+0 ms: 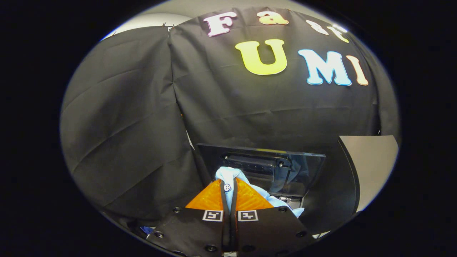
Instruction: Put the clothes into the washing machine and then close the washing machine lid.
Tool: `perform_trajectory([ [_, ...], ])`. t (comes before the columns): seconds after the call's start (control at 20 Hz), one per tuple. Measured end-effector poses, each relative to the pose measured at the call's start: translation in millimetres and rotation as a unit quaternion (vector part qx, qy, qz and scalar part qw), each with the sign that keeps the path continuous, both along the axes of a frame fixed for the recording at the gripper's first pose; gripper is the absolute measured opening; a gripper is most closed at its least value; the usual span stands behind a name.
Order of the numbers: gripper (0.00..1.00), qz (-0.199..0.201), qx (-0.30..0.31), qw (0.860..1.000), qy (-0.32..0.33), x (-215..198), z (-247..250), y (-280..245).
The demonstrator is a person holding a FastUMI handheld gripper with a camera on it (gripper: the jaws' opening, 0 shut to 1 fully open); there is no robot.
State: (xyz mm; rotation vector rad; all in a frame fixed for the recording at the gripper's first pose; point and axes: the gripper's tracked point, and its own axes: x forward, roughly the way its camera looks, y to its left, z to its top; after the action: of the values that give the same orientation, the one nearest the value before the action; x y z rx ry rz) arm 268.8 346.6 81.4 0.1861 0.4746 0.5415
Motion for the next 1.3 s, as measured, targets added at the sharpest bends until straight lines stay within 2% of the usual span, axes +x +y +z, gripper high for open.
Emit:
perform_trajectory([
  [1.3, 0.02, -0.008, -0.042, 0.996, 0.076, 0, -122, 31],
])
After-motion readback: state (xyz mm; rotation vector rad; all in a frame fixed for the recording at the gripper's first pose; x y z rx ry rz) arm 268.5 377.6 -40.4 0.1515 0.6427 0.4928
